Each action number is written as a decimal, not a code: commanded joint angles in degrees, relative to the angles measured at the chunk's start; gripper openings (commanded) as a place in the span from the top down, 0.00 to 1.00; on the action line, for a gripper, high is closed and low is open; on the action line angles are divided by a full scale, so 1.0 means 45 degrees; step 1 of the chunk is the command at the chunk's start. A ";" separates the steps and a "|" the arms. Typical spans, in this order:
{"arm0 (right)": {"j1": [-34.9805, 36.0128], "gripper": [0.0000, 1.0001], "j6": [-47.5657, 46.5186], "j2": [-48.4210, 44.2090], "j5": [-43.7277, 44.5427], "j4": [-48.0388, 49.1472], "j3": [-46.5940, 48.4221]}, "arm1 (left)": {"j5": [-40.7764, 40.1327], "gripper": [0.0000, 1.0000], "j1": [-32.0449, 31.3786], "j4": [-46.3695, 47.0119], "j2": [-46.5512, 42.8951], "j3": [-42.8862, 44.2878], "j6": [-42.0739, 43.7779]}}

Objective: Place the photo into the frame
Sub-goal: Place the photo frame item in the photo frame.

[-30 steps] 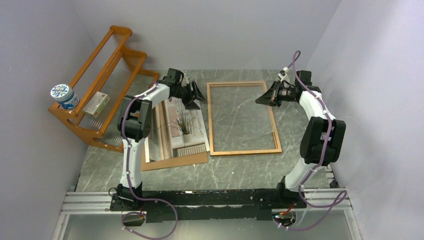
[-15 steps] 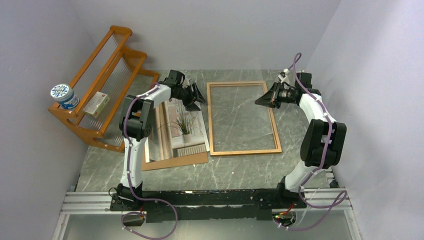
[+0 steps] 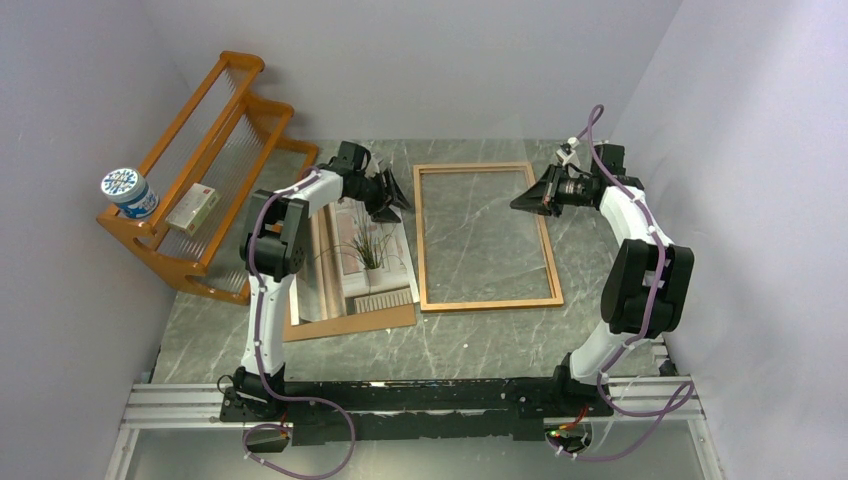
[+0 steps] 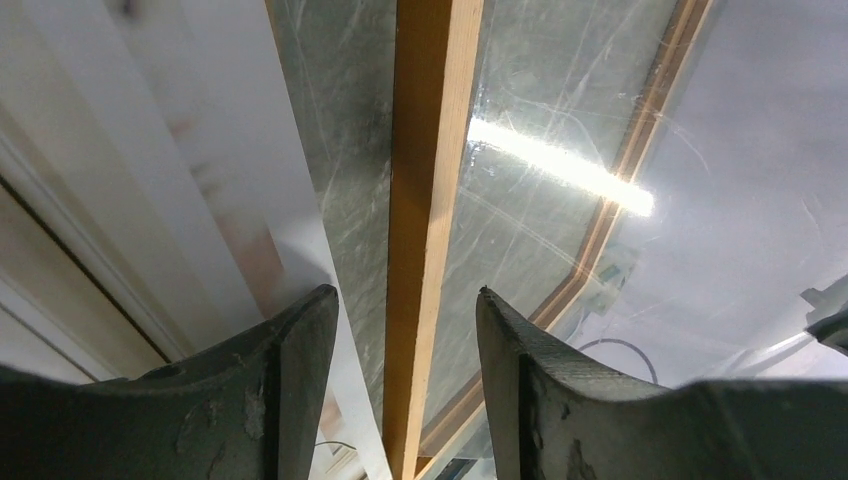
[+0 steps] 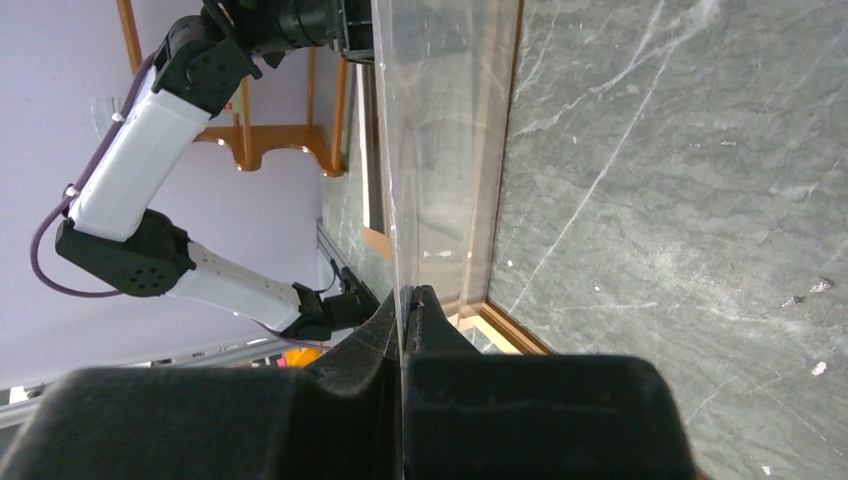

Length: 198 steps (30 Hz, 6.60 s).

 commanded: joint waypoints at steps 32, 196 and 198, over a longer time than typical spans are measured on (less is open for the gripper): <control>-0.0049 1.00 -0.1738 -0.0140 -0.1140 -0.0914 0.1331 | -0.0909 0.52 -0.0618 -0.0435 0.0527 0.0681 0.1076; 0.0193 1.00 -0.1818 0.1556 -0.0652 -0.2330 0.0685 | -0.1571 0.54 -0.0540 -0.1064 0.1932 0.1503 0.1672; 0.0167 1.00 -0.1897 0.1389 -0.0668 -0.2474 0.0686 | -0.1587 0.54 -0.0521 -0.1053 0.1919 0.1468 0.1682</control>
